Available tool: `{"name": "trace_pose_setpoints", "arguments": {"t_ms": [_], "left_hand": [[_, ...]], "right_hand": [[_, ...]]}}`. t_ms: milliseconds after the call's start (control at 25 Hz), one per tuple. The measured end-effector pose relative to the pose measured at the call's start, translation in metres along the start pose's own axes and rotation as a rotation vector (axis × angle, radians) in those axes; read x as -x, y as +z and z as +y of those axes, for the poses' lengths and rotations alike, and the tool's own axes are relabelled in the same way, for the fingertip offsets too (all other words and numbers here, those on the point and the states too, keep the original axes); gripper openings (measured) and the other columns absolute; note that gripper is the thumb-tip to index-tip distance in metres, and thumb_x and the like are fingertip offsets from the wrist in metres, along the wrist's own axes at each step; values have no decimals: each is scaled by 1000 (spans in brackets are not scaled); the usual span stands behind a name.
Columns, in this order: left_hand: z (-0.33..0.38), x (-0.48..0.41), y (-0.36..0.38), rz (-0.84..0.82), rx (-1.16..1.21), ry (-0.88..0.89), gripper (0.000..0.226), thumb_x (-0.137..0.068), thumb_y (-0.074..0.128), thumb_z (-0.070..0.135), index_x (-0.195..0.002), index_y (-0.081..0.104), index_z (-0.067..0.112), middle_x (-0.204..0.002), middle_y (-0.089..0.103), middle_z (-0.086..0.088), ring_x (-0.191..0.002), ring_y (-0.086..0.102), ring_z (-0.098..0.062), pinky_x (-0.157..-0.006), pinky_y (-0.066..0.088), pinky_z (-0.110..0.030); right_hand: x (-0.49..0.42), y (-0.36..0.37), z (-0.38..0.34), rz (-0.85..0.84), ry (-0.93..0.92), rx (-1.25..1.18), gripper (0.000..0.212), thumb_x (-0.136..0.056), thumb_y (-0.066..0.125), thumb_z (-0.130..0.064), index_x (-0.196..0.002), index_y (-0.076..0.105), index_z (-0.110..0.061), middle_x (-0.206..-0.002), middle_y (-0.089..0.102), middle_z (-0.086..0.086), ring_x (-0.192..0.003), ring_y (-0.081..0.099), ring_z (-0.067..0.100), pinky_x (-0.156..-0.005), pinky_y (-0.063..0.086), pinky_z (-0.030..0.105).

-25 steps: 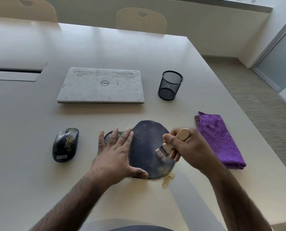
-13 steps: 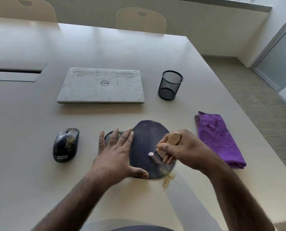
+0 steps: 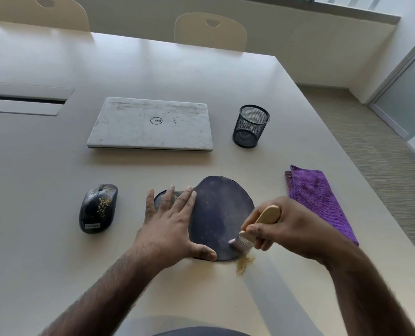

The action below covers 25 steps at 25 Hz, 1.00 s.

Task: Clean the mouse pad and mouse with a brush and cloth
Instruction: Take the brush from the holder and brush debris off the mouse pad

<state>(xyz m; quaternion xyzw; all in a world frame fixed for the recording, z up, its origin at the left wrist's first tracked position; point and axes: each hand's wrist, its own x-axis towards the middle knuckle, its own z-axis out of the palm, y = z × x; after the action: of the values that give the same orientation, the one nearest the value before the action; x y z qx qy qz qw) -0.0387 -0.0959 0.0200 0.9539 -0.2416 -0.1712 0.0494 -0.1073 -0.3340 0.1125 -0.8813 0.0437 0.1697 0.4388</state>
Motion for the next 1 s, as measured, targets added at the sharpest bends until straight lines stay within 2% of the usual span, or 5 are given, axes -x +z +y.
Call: {"name": "trace_pose_setpoints", "arguments": {"t_ms": [160, 400, 680, 880, 1000], "left_hand": [[0, 0, 0, -4, 0, 0, 140, -59, 36, 104, -159, -21, 24, -168, -24, 10, -149, -36, -21, -117, -22, -60], [1, 0, 0, -1, 3, -4, 141, -57, 35, 104, -160, -20, 24, -168, -23, 11, -149, -35, -21, -117, -23, -60], [1, 2, -3, -14, 15, -2, 139, -58, 34, 104, -158, -24, 26, -167, -27, 11, -148, -37, -20, -115, -27, -59], [1, 3, -3, -10, 14, 5, 139, -59, 35, 104, -158, -24, 26, -166, -28, 11, -148, -37, -20, -116, -27, -59], [0, 2, -2, -3, -4, 6, 138, -60, 33, 104, -158, -24, 25, -167, -27, 10, -149, -36, -21, -116, -25, -60]], "right_hand": [[-5, -3, 0, 99, -74, 15, 14, -89, 74, -5, -91, 81, -17, -82, 79, 3, -77, 76, 19, -73, 65, 40], [-2, -14, -7, -148, -58, 55, 13, -89, 73, 1, -91, 81, -10, -78, 78, 11, -72, 75, 23, -67, 62, 31], [-60, -19, -19, 203, -132, -66, 7, -84, 73, -12, -85, 79, -8, -77, 78, 13, -73, 72, 21, -82, 61, 50], [-77, -5, -17, 310, -110, 109, 8, -85, 73, -14, -80, 79, -12, -56, 68, -12, -55, 60, -1, -58, 49, 24], [-53, -5, -9, 277, -32, 168, 7, -82, 77, -18, -75, 78, -17, -62, 71, -1, -59, 65, 15, -57, 55, 36]]}}
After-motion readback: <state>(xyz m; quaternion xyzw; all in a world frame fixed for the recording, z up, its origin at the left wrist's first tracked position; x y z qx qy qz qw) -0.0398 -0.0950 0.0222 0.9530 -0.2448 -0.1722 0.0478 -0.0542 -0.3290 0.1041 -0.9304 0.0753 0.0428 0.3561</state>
